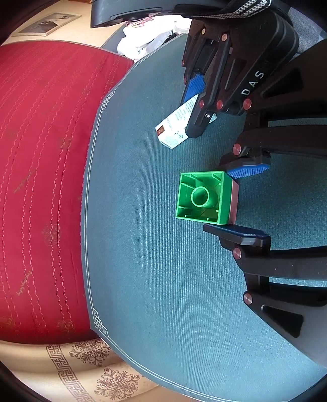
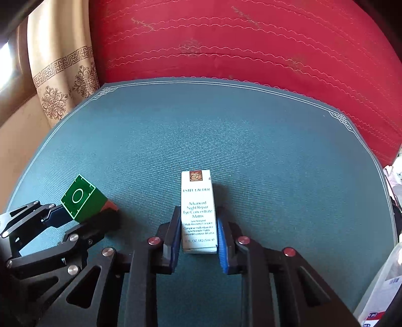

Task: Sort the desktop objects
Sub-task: 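Grasp the white Estee Lauder box with the right gripper while the left gripper holds the brick, then carry the green-pink brick and white box over the clear bowl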

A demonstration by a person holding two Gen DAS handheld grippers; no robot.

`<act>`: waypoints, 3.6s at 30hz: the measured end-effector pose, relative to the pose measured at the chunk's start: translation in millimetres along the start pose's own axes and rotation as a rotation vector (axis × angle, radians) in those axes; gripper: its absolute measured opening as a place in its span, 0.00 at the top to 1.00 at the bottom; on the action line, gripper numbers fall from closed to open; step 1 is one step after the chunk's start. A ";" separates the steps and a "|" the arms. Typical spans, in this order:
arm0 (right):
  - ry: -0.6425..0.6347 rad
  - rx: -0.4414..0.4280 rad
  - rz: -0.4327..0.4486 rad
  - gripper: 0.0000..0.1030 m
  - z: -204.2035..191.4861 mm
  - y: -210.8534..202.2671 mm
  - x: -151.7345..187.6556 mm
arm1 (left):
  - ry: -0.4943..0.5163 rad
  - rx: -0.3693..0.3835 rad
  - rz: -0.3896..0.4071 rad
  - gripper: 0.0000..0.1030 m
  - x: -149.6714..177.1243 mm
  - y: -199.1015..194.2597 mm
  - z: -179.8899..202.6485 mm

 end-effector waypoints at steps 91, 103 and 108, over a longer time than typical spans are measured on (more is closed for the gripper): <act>0.499 0.266 0.101 0.74 162.7 -195.7 205.1 | 0.291 0.294 -0.036 0.65 72.7 -87.6 128.9; 0.477 0.227 0.111 0.74 168.9 -188.6 212.3 | 0.313 0.367 -0.105 0.65 90.6 -94.8 163.6; 0.515 0.204 0.125 0.72 173.4 -194.4 215.7 | 0.325 0.401 -0.148 0.65 100.5 -92.0 181.6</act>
Point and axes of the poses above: each gripper's, at about its wrist camera, not at the fingertips, and y roughly the way its jaws point, z to its right, x to its underside, the point moved 2 cm from there along y, roughly the way its jaws point, and after that the axes turned 15 degrees about -y, right-handed, at the moved point
